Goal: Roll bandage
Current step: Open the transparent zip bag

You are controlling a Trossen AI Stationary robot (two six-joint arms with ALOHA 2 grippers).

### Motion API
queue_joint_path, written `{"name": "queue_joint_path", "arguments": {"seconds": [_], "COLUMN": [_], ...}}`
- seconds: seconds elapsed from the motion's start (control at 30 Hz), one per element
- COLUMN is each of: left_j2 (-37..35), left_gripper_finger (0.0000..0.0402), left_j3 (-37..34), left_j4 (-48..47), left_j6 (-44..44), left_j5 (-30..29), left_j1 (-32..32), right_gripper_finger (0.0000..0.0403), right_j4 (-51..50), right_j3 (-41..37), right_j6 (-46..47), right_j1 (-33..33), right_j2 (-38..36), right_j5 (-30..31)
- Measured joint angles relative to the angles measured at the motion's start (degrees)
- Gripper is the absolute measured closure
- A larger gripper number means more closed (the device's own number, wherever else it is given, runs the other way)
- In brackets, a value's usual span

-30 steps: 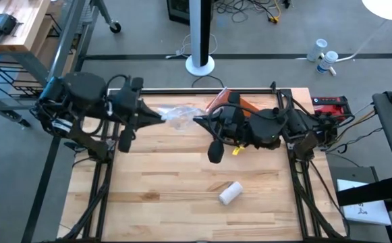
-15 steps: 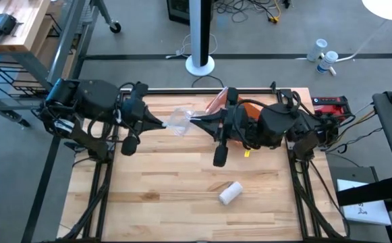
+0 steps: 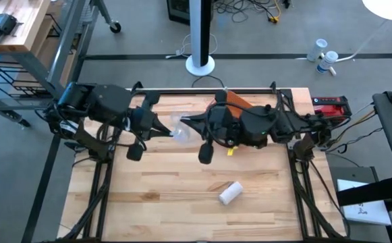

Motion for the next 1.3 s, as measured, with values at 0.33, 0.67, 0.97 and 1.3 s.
{"name": "queue_joint_path", "arguments": {"seconds": [0.33,0.67,0.97,1.3], "left_j2": [-2.8,-4.7,-4.9,-4.9], "left_gripper_finger": [0.0402,0.0401,0.0402,0.0401], "left_j3": [0.0,0.2,0.2,0.1], "left_j4": [-1.1,-3.7,-5.2,-5.0], "left_j6": [-2.0,-3.7,-5.0,-5.7], "left_j5": [-0.4,-0.4,-0.4,-0.4], "left_j1": [0.0,0.0,0.0,0.0], "right_gripper_finger": [0.0394,0.0347,0.0296,0.0297], "right_j4": [-3.3,-9.6,-13.0,-11.2], "right_j3": [0.8,2.0,2.1,2.1], "right_j6": [1.5,4.5,4.2,7.5], "right_j1": [0.1,0.2,0.4,0.4], "right_j2": [-0.5,-3.4,-6.9,-7.6], "right_j5": [-2.9,-3.2,-7.5,-5.9]}}
